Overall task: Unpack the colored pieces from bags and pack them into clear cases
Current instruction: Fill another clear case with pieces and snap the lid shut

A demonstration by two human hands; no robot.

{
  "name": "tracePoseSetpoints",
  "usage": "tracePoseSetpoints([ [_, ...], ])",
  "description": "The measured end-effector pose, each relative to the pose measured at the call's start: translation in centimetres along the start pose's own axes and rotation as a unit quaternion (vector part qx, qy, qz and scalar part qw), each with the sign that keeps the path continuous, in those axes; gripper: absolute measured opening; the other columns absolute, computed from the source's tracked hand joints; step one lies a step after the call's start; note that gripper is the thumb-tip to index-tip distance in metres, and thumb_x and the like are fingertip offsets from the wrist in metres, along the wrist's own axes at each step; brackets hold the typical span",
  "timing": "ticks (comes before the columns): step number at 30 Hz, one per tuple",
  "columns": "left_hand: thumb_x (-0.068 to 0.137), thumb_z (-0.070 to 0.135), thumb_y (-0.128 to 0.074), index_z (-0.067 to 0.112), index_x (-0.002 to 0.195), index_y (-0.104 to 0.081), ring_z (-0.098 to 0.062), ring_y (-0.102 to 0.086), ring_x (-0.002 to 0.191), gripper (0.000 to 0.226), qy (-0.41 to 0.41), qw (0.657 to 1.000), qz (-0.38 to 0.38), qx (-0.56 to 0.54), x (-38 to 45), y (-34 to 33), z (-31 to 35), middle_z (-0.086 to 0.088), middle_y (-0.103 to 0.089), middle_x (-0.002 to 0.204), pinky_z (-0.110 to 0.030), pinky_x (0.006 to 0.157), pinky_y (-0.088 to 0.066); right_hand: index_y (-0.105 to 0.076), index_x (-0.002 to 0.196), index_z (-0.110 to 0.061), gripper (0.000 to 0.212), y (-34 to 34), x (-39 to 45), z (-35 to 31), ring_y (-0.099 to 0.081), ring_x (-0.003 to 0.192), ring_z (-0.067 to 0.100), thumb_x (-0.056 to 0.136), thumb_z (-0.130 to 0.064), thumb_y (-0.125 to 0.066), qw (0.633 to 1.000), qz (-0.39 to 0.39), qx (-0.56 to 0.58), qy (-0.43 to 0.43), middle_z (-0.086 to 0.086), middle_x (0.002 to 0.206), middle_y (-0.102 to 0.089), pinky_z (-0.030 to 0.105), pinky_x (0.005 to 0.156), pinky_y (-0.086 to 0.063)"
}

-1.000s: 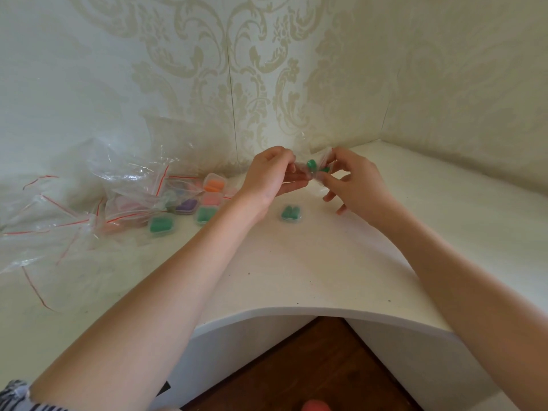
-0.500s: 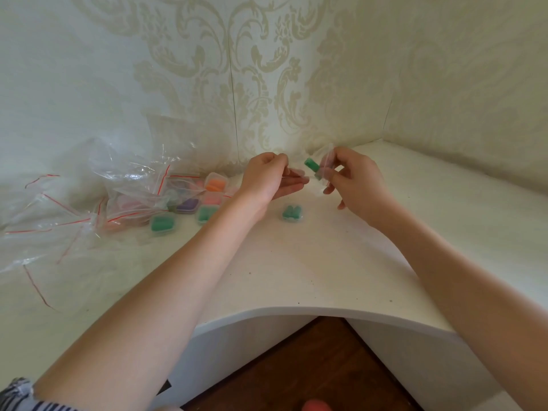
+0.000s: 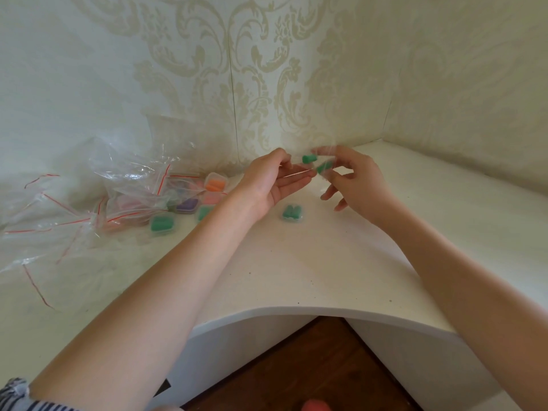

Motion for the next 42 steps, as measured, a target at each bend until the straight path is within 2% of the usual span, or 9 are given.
tracePoseSetpoints([
  [3,0.092,0.005,-0.041,0.008,0.068,-0.044,-0.026,-0.071,0.074,0.024,0.002,1.000,0.007,0.023,0.0,0.2,-0.1,-0.020,-0.070,0.085,-0.029,0.066,-0.059,-0.055,0.126,-0.043,0.040,-1.0,-0.2,0.1,-0.069,0.070,0.010,0.096,-0.017,-0.053,0.999,-0.047,0.021,-0.014,-0.002,0.111,-0.060,0.026,0.045,-0.053],
  [6,0.090,0.002,-0.041,0.005,0.071,-0.049,-0.022,-0.070,0.066,0.020,-0.007,0.997,0.026,0.076,0.0,0.4,0.1,-0.016,-0.069,0.078,-0.028,0.064,-0.059,-0.060,0.118,-0.041,0.030,-1.6,-0.5,-0.1,-0.068,0.071,0.008,0.093,-0.023,-0.059,0.997,-0.071,0.019,-0.013,-0.003,0.114,-0.061,0.029,0.047,-0.054],
  [9,0.089,0.001,-0.042,0.003,0.074,-0.051,-0.021,-0.069,0.062,0.019,-0.003,0.996,0.035,0.086,0.0,0.5,0.1,-0.017,-0.068,0.075,-0.027,0.061,-0.059,-0.058,0.099,-0.039,0.019,-1.6,-0.6,-0.3,-0.066,0.067,0.008,0.093,-0.021,-0.059,0.998,-0.060,0.012,-0.009,0.000,0.113,-0.061,0.030,0.045,-0.051],
  [13,0.091,0.001,-0.037,0.000,0.084,-0.053,-0.020,-0.070,0.058,0.017,-0.003,0.995,0.051,0.088,-0.1,0.7,0.2,-0.015,-0.069,0.065,-0.025,0.053,-0.056,-0.054,0.094,-0.034,0.013,-1.8,-0.6,-0.3,-0.067,0.066,0.010,0.095,-0.020,-0.056,0.996,-0.063,0.064,-0.019,0.007,0.109,-0.060,0.026,0.043,-0.048],
  [20,0.091,0.001,-0.035,0.002,0.100,-0.048,-0.024,-0.070,0.059,0.016,-0.032,0.992,0.085,0.083,-0.2,1.3,0.7,-0.020,-0.067,0.080,-0.028,0.054,-0.058,-0.057,0.085,-0.011,0.009,-0.8,-0.5,0.5,-0.073,0.076,0.017,0.090,-0.008,-0.063,0.984,0.017,0.170,-0.056,0.008,0.088,-0.069,0.025,0.044,-0.051],
  [28,0.091,0.002,-0.037,0.005,0.090,-0.048,-0.026,-0.071,0.065,0.011,-0.035,0.987,0.099,0.123,-0.1,1.5,0.3,-0.019,-0.067,0.082,-0.031,0.061,-0.060,-0.061,0.078,-0.012,0.017,0.6,-0.3,1.5,-0.072,0.081,0.016,0.090,-0.001,-0.058,0.986,0.086,0.126,-0.065,0.011,0.089,-0.070,0.029,0.052,-0.057],
  [32,0.090,0.000,-0.036,0.002,0.084,-0.047,-0.024,-0.069,0.057,0.013,-0.015,0.990,0.111,0.085,0.0,2.0,0.0,-0.021,-0.065,0.079,-0.029,0.055,-0.059,-0.060,0.093,-0.003,0.005,-0.2,0.0,2.2,-0.072,0.080,0.014,0.094,-0.003,-0.054,0.953,0.055,0.278,-0.102,0.014,0.095,-0.064,0.022,0.055,-0.055],
  [35,0.090,0.000,-0.037,0.004,0.078,-0.046,-0.025,-0.069,0.058,0.015,-0.017,0.989,0.117,0.085,0.1,2.1,0.2,-0.020,-0.066,0.078,-0.030,0.057,-0.060,-0.059,0.099,0.002,0.010,-0.3,0.0,2.6,-0.072,0.078,0.014,0.095,-0.004,-0.053,0.946,0.066,0.295,-0.114,0.013,0.094,-0.063,0.021,0.058,-0.055],
  [42,0.093,0.004,-0.038,0.006,0.076,-0.046,-0.028,-0.072,0.076,0.019,-0.043,0.985,0.078,0.149,0.0,0.7,0.0,-0.022,-0.069,0.090,-0.033,0.067,-0.060,-0.053,0.083,-0.009,0.014,0.7,-0.2,3.8,-0.070,0.086,0.024,0.096,-0.005,-0.052,0.949,0.121,0.255,-0.143,0.012,0.097,-0.063,0.026,0.058,-0.057],
])
Point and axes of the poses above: each hand's wrist, its own x-axis towards the middle knuckle, its own y-axis out of the back of the hand, z = x × y, the point moved 9 cm from there along x, towards the middle knuckle
